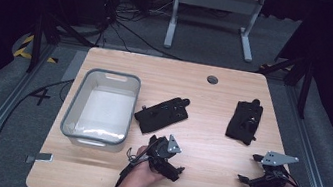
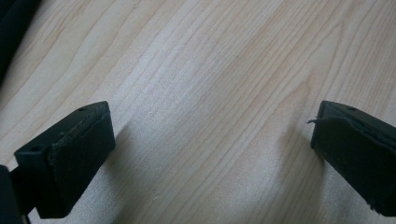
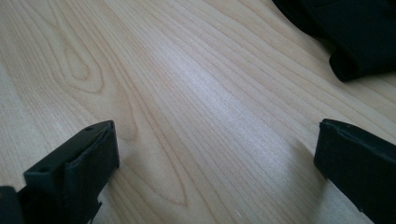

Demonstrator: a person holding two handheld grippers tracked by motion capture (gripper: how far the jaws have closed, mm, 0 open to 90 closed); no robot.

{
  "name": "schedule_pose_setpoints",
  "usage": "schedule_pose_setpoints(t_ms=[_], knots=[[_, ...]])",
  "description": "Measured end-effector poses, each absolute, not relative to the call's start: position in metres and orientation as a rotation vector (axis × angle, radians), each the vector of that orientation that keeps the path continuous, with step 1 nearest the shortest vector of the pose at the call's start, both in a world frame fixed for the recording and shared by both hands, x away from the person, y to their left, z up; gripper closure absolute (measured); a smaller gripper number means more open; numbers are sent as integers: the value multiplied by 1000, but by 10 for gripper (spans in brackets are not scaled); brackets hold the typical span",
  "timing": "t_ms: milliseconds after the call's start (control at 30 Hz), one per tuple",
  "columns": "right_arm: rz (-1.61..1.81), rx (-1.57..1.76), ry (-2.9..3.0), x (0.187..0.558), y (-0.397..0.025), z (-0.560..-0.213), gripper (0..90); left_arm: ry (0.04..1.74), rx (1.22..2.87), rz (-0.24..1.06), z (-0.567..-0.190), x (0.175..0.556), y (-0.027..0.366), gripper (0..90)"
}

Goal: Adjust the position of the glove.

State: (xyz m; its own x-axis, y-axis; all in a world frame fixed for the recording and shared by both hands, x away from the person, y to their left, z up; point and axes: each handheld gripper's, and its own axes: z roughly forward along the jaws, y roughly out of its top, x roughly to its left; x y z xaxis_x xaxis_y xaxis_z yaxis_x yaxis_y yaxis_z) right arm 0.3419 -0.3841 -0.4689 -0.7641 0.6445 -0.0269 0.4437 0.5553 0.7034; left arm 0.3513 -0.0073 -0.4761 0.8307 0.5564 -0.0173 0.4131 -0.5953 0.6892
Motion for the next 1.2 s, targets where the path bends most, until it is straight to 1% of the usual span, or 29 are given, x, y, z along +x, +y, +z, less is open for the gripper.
schedule_pose_setpoints(t_ms=[133, 233, 300, 367, 400, 433, 500, 600, 833, 933, 1000, 1200], knots=[[1017, 896, 2509, 341, -384, -469, 14, 705, 2290, 258, -476, 351, -7, 0], [1033, 878, 2510, 341, -385, -468, 68, 703, 2291, 258, -476, 352, -7, 0], [1039, 859, 2524, 341, -386, -465, 168, 700, 2291, 256, -476, 352, -7, 0], [1027, 856, 2524, 341, -385, -463, 190, 697, 2292, 255, -476, 352, -7, 0], [1023, 858, 2522, 341, -385, -463, 220, 695, 2292, 254, -476, 352, -7, 0], [1024, 860, 2528, 342, -385, -462, 270, 695, 2292, 254, -476, 352, -7, 0], [1042, 851, 2520, 342, -385, -459, 307, 694, 2292, 253, -476, 352, -7, 0], [1071, 861, 2508, 344, -387, -455, 398, 695, 2295, 248, -476, 352, -7, 0], [1102, 860, 2503, 356, -387, -444, 646, 693, 2296, 245, -476, 352, -7, 0], [1112, 870, 2501, 362, -387, -441, 734, 691, 2297, 246, -476, 352, -7, 0], [1120, 872, 2501, 367, -386, -440, 784, 693, 2296, 246, -476, 352, -7, 0], [1122, 877, 2497, 384, -382, -436, 892, 690, 2297, 244, -476, 353, -7, 0]])
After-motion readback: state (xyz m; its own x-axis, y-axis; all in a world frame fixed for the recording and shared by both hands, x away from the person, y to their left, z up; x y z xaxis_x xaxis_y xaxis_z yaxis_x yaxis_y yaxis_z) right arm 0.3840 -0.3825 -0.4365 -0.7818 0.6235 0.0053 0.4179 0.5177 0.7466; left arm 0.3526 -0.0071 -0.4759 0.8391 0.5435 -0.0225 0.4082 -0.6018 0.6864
